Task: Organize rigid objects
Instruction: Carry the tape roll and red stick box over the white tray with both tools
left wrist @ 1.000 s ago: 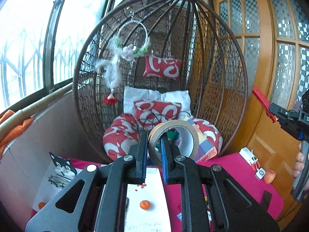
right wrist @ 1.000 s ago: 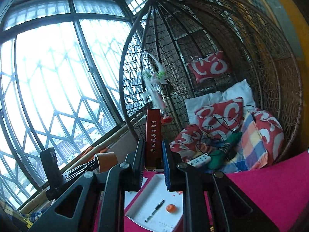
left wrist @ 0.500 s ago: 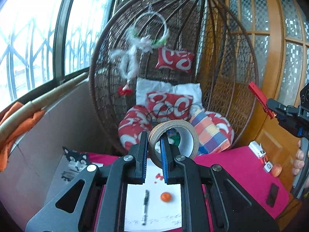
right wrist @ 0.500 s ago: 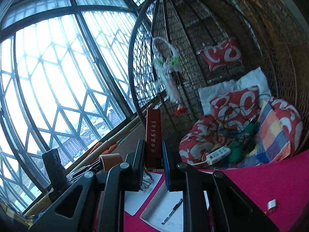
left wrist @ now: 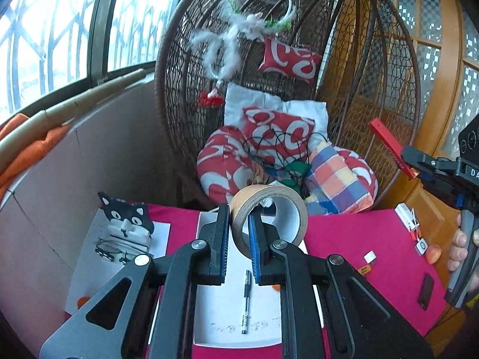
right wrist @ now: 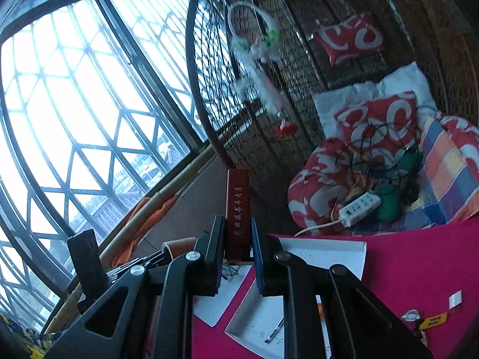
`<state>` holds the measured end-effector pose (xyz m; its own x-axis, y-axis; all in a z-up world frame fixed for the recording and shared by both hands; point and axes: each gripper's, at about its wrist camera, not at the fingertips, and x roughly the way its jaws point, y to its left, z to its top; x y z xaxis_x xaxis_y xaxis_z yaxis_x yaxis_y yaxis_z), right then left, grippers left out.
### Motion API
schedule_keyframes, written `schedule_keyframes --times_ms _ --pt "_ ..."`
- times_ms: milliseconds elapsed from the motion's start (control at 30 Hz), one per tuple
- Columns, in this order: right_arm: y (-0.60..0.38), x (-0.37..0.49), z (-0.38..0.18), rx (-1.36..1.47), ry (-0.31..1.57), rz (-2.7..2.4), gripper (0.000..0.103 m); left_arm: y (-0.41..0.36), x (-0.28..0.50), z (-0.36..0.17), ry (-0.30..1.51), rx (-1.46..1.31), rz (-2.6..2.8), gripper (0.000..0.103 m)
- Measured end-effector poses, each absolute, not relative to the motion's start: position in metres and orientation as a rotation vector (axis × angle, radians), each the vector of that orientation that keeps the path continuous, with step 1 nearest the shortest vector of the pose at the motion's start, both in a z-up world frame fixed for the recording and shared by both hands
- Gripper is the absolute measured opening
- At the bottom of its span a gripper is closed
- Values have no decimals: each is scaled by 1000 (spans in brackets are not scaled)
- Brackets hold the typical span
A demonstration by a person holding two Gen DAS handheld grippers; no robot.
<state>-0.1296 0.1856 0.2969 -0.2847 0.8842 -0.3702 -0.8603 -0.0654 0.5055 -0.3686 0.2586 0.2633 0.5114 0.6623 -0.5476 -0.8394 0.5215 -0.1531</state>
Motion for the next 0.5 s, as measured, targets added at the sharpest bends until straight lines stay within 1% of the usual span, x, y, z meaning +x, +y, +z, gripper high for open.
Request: schedule_keyframes --times_ms 133,233,300,500 --pt "207 -138 285 -7 801 1688 15 270 -365 249 494 -469 912 11" --pt "227 -140 266 -31 879 1679 15 281 -359 233 533 -511 887 11" --pt "239 -139 249 -39 949 1660 15 291 -354 215 577 -542 876 11" --pt "261 -147 205 -155 1041 1588 15 318 -345 157 697 -692 853 11"
